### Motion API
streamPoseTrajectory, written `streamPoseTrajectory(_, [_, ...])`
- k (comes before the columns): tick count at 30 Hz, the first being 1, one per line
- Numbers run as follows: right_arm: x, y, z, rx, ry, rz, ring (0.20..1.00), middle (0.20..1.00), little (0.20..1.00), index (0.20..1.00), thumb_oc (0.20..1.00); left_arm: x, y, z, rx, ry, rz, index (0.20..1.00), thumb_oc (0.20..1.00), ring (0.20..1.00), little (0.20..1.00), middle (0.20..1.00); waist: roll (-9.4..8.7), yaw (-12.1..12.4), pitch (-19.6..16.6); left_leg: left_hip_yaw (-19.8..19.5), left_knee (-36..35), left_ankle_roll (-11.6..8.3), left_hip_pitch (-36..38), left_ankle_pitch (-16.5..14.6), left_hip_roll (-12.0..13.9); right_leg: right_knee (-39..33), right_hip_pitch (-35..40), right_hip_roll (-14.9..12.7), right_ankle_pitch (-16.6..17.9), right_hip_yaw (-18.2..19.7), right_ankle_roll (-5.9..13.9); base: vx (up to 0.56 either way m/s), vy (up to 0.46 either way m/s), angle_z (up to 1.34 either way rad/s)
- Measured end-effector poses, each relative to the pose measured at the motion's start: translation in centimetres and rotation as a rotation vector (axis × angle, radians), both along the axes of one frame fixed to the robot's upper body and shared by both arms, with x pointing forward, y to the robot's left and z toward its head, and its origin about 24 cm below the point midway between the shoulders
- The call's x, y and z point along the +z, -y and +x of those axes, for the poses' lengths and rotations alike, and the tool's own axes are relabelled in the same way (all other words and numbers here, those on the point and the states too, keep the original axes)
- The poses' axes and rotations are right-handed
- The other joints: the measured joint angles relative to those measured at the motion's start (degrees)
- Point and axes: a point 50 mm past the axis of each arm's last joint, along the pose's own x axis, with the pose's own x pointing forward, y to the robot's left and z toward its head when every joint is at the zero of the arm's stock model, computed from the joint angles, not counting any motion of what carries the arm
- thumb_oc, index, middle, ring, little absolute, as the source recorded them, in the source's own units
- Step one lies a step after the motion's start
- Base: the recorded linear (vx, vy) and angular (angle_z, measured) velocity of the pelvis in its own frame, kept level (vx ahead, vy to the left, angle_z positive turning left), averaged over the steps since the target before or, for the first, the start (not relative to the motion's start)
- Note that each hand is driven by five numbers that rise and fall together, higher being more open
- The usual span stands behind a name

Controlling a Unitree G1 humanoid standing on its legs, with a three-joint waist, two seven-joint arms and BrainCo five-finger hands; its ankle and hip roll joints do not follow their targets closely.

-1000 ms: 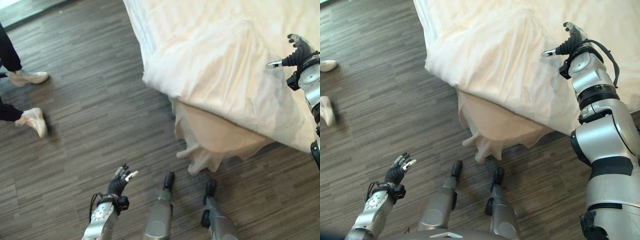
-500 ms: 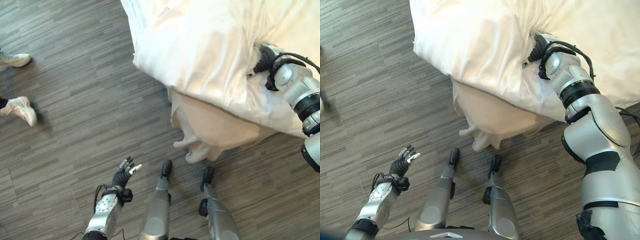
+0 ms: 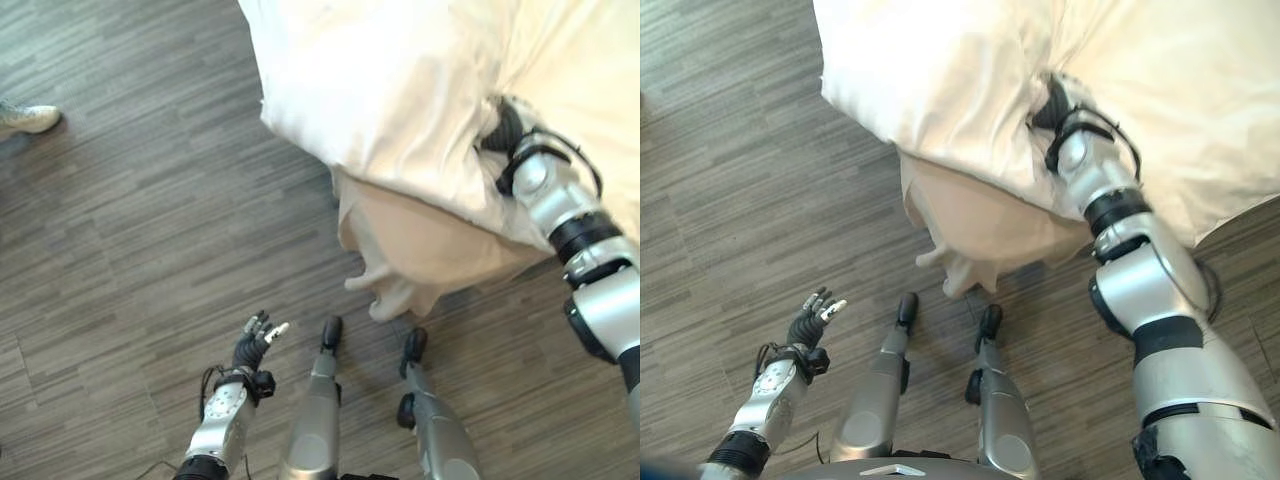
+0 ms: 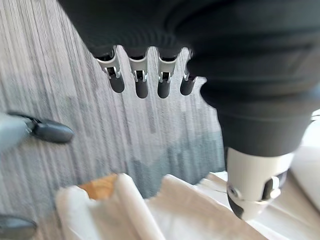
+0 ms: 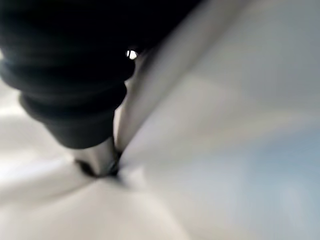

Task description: Making the bed.

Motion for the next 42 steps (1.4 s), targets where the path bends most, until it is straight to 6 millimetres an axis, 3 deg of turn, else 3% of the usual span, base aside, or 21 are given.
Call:
streamPoseTrajectory(4, [-5.0, -2.1, -0.8, 0.039, -0.071, 0.025, 0.200, 0.200, 0.200, 0.200, 0.200, -0.5, 0.1, -0.6, 0.027, -0.026, 0.002, 1.000, 1.000, 1.000, 1.000, 1.000, -0.01, -0.78, -3.07, -0.03, -0.27, -0.04, 1.71, -0.05, -0.31, 0.00, 1.65, -0.39, -0.26, -0.01, 0.06, 0.08, 0.037, 0.03])
streamPoseTrajectory(7, [-10.9, -4.7, -2.9, 0.119, -0.187, 0.036, 0.200, 0.200, 0.200, 0.200, 0.200, -1.6, -0.1, -1.4, 0.048, -0.079, 0.006, 1.000, 1.000, 1.000, 1.000, 1.000, 0.29, -1.66, -6.52, 0.47, -1.31, -0.29, 5.34, -0.28, -0.53, -0.01, 4.66, -0.70, -1.16, 0.32, 0.44, 0.11, 0.035, -0.04])
streamPoseTrajectory(11, [-15.4, -7.2, -5.4, 0.219, -0.284, -0.005, 0.200, 0.200, 0.200, 0.200, 0.200, -1.9, -0.1, -1.9, 0.052, -0.094, 0.006, 1.000, 1.000, 1.000, 1.000, 1.000, 1.62, -2.89, -10.06, 0.58, -1.41, -0.35, 7.48, -0.90, -0.80, -0.03, 6.85, -1.05, -1.70, 0.30, 0.72, 0.08, 0.022, 0.00])
streamPoseTrajectory(18, [-19.1, -11.9, -10.7, 0.522, -0.408, -0.071, 0.200, 0.200, 0.200, 0.200, 0.200, -3.8, -0.2, -4.4, 0.082, -0.181, 0.003, 1.000, 1.000, 1.000, 1.000, 1.000, 3.79, -5.77, -13.38, 1.38, -1.42, 0.23, 9.13, -1.70, -0.97, -0.01, 8.15, -1.22, -2.05, 0.77, 0.95, 0.10, 0.002, -0.04])
streamPoseTrajectory(21, [-20.3, -11.6, -13.6, 0.646, -0.521, -0.070, 0.200, 0.200, 0.200, 0.200, 0.200, -4.6, -1.3, -6.0, 0.144, -0.225, 0.002, 1.000, 1.000, 1.000, 1.000, 1.000, 3.56, -6.62, -13.69, 1.56, -1.42, 0.75, 11.06, -2.14, -0.84, -0.01, 10.15, -1.11, -2.55, 0.93, 0.94, 0.11, 0.003, -0.03])
streamPoseTrajectory(23, [-22.7, -10.2, -16.1, 0.659, -0.640, -0.061, 0.200, 0.200, 0.200, 0.200, 0.200, -4.9, -1.9, -7.0, 0.171, -0.249, 0.004, 1.000, 1.000, 1.000, 1.000, 1.000, 3.08, -7.20, -14.12, 1.78, -1.52, 1.20, 12.33, -2.70, -0.90, -0.01, 11.15, -1.20, -2.92, 1.13, 1.03, 0.09, -0.002, -0.05])
streamPoseTrajectory(28, [-24.0, -7.8, -18.3, 0.626, -0.721, -0.013, 0.200, 0.200, 0.200, 0.200, 0.200, -5.6, -2.5, -8.2, 0.185, -0.296, 0.019, 1.000, 1.000, 1.000, 1.000, 1.000, 2.00, -7.93, -15.20, 1.98, -1.77, 1.49, 14.19, -3.59, -1.07, -0.02, 12.95, -1.44, -3.50, 1.24, 1.46, 0.09, -0.021, 0.00])
streamPoseTrajectory(31, [-25.1, -6.6, -18.6, 0.565, -0.756, -0.005, 0.200, 0.200, 0.200, 0.200, 0.200, -5.7, -2.3, -8.1, 0.164, -0.295, 0.019, 1.000, 1.000, 1.000, 1.000, 1.000, 1.23, -7.60, -15.68, 1.69, -1.76, 1.78, 15.68, -4.09, -1.17, -0.02, 14.74, -1.55, -3.86, 1.01, 1.75, 0.06, -0.025, 0.06])
streamPoseTrajectory(32, [-25.7, -6.8, -18.8, 0.550, -0.779, 0.018, 0.853, 0.853, 0.853, 0.853, 0.853, -5.8, -2.3, -8.5, 0.166, -0.305, 0.020, 1.000, 1.000, 1.000, 1.000, 1.000, 0.90, -7.63, -16.55, 1.83, -1.78, 1.89, 15.68, -4.33, -1.27, -0.03, 14.85, -1.66, -4.11, 1.05, 1.75, 0.05, -0.031, 0.01])
streamPoseTrajectory(33, [-26.4, -6.7, -19.1, 0.518, -0.802, 0.061, 1.000, 1.000, 1.000, 1.000, 1.000, -5.8, -2.3, -8.5, 0.162, -0.306, 0.021, 1.000, 1.000, 1.000, 1.000, 1.000, 0.70, -7.65, -16.79, 1.73, -1.73, 1.89, 16.01, -4.37, -1.26, -0.04, 15.08, -1.69, -4.19, 0.98, 1.78, 0.06, -0.038, 0.01])
streamPoseTrajectory(36, [-28.2, -6.8, -19.8, 0.456, -0.887, 0.129, 1.000, 1.000, 1.000, 1.000, 1.000, -6.2, -2.3, -8.8, 0.143, -0.336, 0.037, 1.000, 1.000, 1.000, 1.000, 1.000, 0.15, -7.68, -17.66, 1.68, -1.65, 1.90, 16.78, -4.56, -1.32, -0.07, 15.84, -1.74, -4.52, 0.84, 1.80, 0.01, -0.003, 0.01])
streamPoseTrajectory(39, [-30.0, -5.8, -20.7, 0.365, -0.979, 0.208, 1.000, 1.000, 1.000, 1.000, 1.000, -6.3, -2.3, -8.9, 0.142, -0.344, 0.035, 1.000, 1.000, 1.000, 1.000, 1.000, -0.53, -7.66, -18.30, 1.81, -1.72, 1.93, 16.85, -4.59, -1.36, -0.11, 15.82, -1.78, -4.54, 0.99, 1.82, 0.00, 0.003, -0.01])
streamPoseTrajectory(42, [-33.2, -3.2, -24.0, 0.178, -1.140, 0.330, 1.000, 1.000, 1.000, 1.000, 1.000, -6.3, -2.2, -8.7, 0.137, -0.346, 0.032, 1.000, 1.000, 1.000, 1.000, 1.000, -0.71, -7.66, -18.47, 2.07, -1.75, 2.10, 17.03, -4.70, -1.38, -0.19, 15.75, -1.79, -4.59, 1.25, 1.88, 0.01, 0.000, -0.03])
